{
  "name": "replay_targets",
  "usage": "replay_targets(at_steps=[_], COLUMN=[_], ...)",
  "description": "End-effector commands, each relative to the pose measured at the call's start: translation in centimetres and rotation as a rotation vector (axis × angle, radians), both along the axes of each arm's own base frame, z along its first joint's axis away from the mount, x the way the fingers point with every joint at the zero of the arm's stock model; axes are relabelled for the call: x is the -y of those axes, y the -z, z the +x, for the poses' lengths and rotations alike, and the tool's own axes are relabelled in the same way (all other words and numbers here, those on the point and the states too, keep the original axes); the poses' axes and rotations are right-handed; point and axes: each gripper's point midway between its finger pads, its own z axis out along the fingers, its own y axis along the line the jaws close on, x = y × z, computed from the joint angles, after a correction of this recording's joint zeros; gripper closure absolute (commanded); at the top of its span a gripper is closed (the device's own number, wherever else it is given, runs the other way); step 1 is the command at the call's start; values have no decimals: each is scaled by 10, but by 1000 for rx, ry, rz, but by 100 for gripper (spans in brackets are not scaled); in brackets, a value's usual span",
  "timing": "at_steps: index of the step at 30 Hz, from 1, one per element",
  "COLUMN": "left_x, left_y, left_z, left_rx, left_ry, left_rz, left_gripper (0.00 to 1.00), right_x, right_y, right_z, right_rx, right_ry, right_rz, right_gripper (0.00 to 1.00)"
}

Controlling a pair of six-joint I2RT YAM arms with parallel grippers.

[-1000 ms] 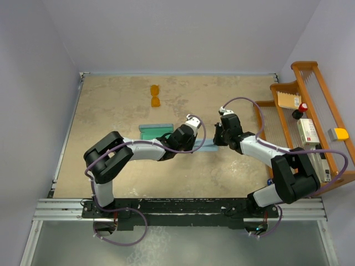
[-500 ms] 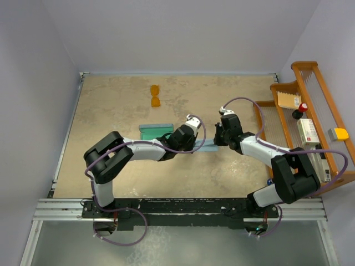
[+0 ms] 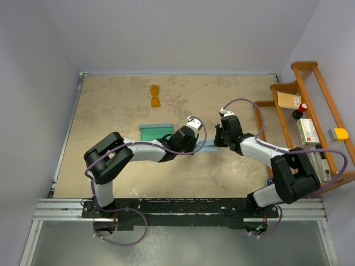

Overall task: Organize the sunglasses
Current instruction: Fold the glasses cleaning cloth at the center of the board.

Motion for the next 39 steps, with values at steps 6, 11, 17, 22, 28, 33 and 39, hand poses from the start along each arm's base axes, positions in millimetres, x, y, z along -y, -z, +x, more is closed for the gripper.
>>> replay_targets(at_steps=[6,11,17,22,28,33,39], left_x=[1,-8,-8,-6,0,3,2], left_y=[-24,-30,-36,-33,-25,-15,-21], left_z=[-6,-4,-4,2,10,16,22], left_rx=[33,57,63,77,84,85,114], left_ry=[-5,-31,-31,-39,-42,-49,-59], left_rz=[-49,-24,-33,-21,-12,14,18], left_gripper=[86,88,91,91,88,83,82], right_x=[-2,-3,-3,-3,-3,-3,-3], right_y=[-2,-1,1,2,2,2,2], right_z=[-1,-2,-4,-4,-5,-4,-4], right_rx=[21,18,13,10,10,12,12], right_ry=[-7,-14,-15,-14,-13,-14,-16], right_rz=[11,18,18,16,13,13,14], right_gripper=[100,100,100,100,100,100,100])
